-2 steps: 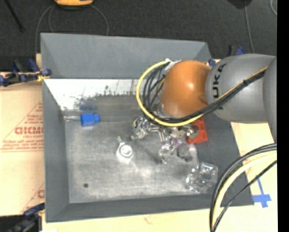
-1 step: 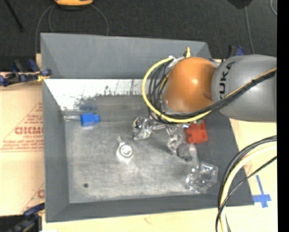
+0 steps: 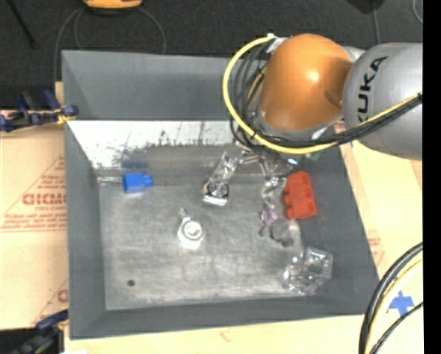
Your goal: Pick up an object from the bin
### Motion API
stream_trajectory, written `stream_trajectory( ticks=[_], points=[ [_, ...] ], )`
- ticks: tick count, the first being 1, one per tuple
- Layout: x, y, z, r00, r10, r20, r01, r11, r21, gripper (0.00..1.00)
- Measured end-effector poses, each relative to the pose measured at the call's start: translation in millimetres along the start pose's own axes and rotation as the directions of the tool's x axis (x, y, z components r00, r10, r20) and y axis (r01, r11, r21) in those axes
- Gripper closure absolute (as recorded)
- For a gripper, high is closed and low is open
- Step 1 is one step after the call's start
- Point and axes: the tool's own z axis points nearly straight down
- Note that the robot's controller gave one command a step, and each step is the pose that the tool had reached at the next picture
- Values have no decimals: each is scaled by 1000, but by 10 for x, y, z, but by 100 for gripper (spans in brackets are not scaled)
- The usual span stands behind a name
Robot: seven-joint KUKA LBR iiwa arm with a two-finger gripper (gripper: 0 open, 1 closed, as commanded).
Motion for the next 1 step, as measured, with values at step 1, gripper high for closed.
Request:
stream_trajectory(
  ticks=[1],
  points=[
    [36, 1122, 990, 935, -355, 3, 355, 935, -17, 0]
  ],
)
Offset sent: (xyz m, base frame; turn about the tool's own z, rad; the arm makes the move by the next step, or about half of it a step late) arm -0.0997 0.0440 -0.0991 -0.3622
